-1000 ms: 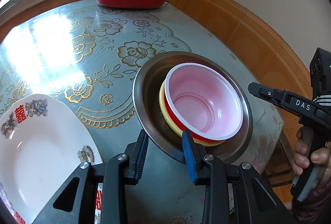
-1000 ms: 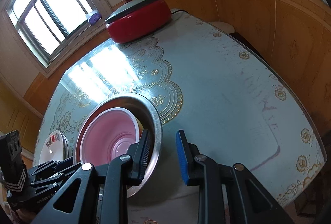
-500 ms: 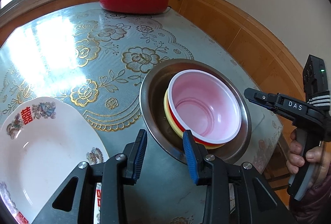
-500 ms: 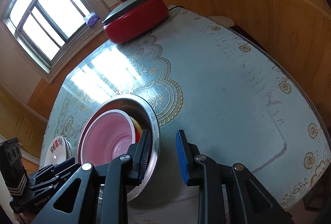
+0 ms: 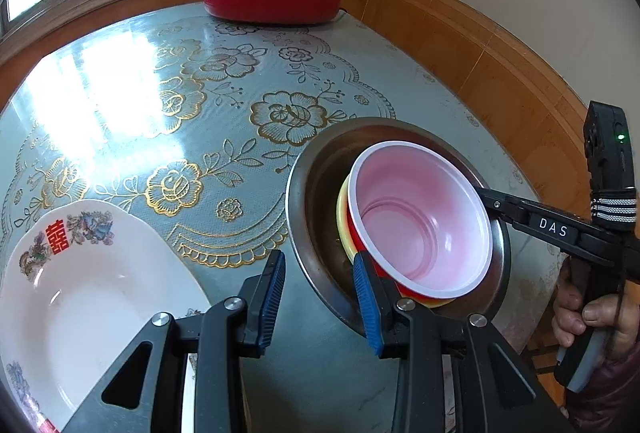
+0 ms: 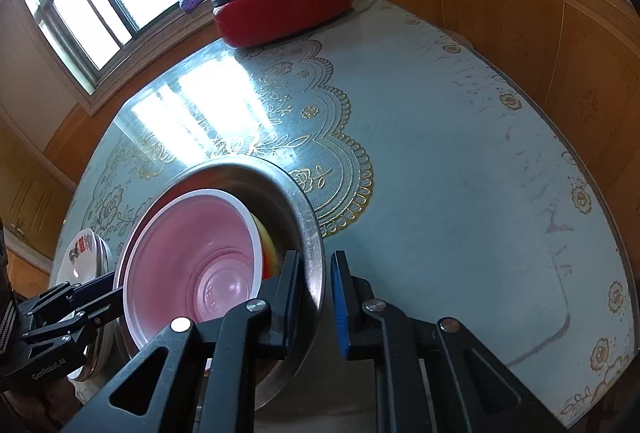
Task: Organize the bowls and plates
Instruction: 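Grasp the steel bowl rim with the left tool while the right tool grasps the rim too, then lift the nested steel bowl off the table with both tools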
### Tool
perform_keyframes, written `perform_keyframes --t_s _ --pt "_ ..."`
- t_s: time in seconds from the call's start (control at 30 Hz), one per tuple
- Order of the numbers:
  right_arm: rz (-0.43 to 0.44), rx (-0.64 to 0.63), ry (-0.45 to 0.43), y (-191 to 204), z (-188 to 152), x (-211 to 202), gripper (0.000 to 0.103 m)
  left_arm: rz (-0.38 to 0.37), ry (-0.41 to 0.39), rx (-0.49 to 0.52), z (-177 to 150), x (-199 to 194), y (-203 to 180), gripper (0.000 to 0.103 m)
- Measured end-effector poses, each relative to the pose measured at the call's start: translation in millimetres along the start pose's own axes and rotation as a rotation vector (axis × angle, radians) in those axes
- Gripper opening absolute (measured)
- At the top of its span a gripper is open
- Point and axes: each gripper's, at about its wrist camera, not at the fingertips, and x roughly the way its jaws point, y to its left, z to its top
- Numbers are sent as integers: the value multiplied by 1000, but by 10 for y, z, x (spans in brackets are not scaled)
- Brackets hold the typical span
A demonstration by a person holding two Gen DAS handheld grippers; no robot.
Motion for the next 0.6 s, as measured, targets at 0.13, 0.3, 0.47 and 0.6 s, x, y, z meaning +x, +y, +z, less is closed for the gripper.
perform_keyframes --t_s 0.13,0.3,0.47,0.6 --pt "-2 -3 -10 -28 14 19 12 -5 -3 9 45 35 -45 31" --pt "-16 11 -22 -102 82 23 13 -7 -18 27 96 100 -107 30" --pt "-37 32 -38 -211 157 34 14 -8 -25 13 179 189 -92 30" --pt "-36 42 -23 -285 173 51 14 -43 -29 7 187 225 -109 30"
